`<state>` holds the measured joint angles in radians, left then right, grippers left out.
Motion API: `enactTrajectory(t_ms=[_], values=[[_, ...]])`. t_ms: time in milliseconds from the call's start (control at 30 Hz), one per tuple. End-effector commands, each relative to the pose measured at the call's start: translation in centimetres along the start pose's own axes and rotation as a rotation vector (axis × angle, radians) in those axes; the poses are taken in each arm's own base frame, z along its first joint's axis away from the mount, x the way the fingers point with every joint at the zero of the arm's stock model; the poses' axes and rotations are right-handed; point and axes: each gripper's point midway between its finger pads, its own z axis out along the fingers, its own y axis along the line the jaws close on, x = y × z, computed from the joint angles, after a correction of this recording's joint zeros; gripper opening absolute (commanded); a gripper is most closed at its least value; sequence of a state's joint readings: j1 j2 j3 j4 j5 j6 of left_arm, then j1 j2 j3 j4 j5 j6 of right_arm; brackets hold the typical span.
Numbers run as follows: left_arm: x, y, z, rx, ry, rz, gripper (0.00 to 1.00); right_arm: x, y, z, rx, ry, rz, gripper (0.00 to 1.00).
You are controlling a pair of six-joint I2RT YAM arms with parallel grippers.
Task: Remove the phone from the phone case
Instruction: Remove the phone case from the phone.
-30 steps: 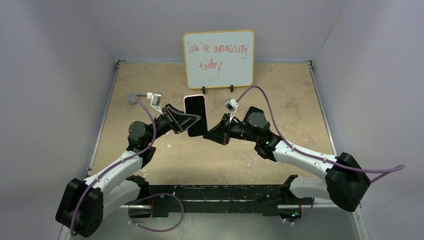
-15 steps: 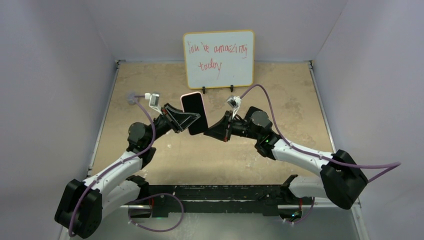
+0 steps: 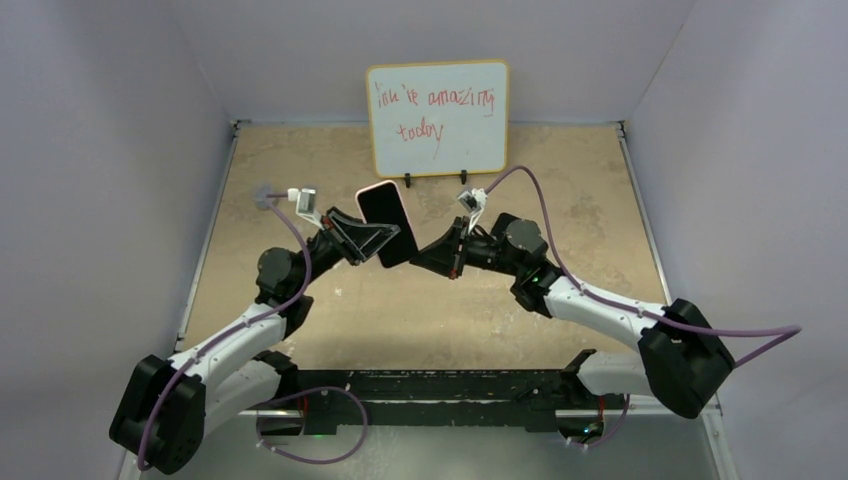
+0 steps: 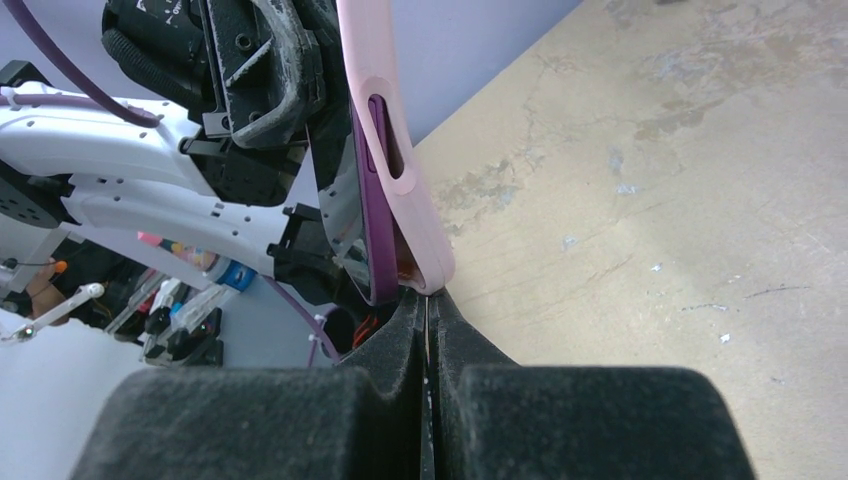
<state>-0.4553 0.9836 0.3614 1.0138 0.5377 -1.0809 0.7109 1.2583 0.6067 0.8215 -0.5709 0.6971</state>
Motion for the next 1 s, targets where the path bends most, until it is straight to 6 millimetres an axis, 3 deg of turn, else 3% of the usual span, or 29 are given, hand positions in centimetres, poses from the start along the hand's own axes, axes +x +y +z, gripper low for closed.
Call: enactTrajectory(t_ms=[0, 267, 433, 700, 800, 967], values=[[7.3, -3.1, -2.4, 0.123, 0.326, -0.186, 0.00, -11.5, 1.3, 0.2, 0.014, -0.364, -0.189, 0.00], [7.3, -2.4, -2.4, 0.080, 0.312, -0.171, 0.00, -13.0, 0.7, 0.4, 0.018, -0.371, -0.207, 0.00], [6.4, -0.9, -2.1, -0.022, 0.239, -0.167, 0.00, -12.2, -0.1, 0.2, 0.040, -0.362, -0.205, 0.00], [1.4, 2.9, -1.5, -0.241, -0.074, -0.138, 0.00, -10.3, -0.1, -1.2, 0.027, -0.378, -0.190, 0.00], [-0.3, 3.2, -1.2, -0.252, -0.159, -0.140, 0.00, -9.6, 0.1, -1.7, 0.012, -0.382, -0.161, 0.00], [-2.6, 2.7, -0.7, -0.231, -0.267, -0.134, 0.00, -8.2, 0.5, -2.1, -0.013, -0.381, -0.104, 0.18]])
